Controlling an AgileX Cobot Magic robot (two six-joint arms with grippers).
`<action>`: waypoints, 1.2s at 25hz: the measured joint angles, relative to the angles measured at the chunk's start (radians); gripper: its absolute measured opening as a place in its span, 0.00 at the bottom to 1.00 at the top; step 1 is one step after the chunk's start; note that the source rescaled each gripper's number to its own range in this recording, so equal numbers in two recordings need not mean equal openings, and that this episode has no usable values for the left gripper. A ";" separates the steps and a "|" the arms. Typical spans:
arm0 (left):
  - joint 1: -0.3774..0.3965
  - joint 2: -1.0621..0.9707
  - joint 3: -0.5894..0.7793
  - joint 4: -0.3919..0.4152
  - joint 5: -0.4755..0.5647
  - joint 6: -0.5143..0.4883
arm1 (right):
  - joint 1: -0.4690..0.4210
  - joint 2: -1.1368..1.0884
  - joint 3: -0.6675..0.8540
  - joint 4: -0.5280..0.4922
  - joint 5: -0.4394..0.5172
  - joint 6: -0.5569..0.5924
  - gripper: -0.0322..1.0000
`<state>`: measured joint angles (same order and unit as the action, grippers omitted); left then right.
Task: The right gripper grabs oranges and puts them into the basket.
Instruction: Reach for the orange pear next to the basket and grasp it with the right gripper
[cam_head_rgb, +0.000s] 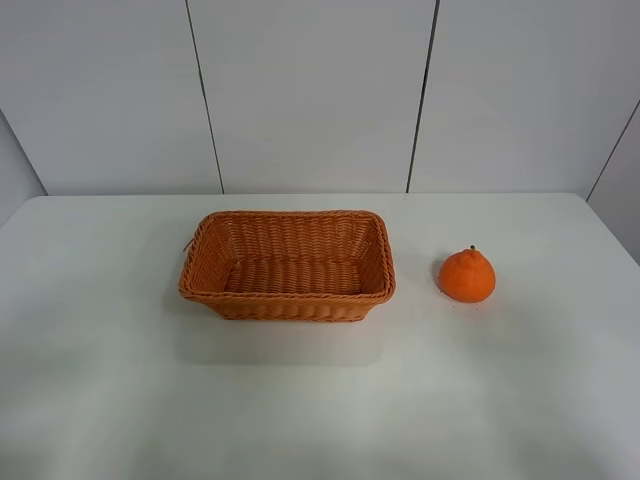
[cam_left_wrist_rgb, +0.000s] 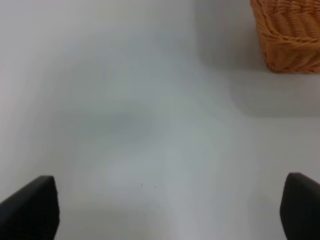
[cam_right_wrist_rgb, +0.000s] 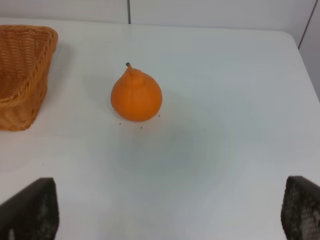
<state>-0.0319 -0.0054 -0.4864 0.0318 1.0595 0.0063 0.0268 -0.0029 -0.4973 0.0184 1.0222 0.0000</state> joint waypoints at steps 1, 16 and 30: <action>0.000 0.000 0.000 0.000 0.000 0.000 | 0.000 0.000 0.000 0.000 0.000 0.000 0.98; 0.000 0.000 0.000 0.000 0.000 0.000 | 0.000 0.317 -0.127 -0.001 0.005 0.000 0.98; 0.000 0.000 0.000 0.000 0.000 0.000 | 0.000 1.424 -0.631 0.000 0.007 -0.012 0.98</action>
<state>-0.0319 -0.0054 -0.4864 0.0318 1.0595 0.0063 0.0268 1.4211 -1.1279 0.0183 1.0292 -0.0119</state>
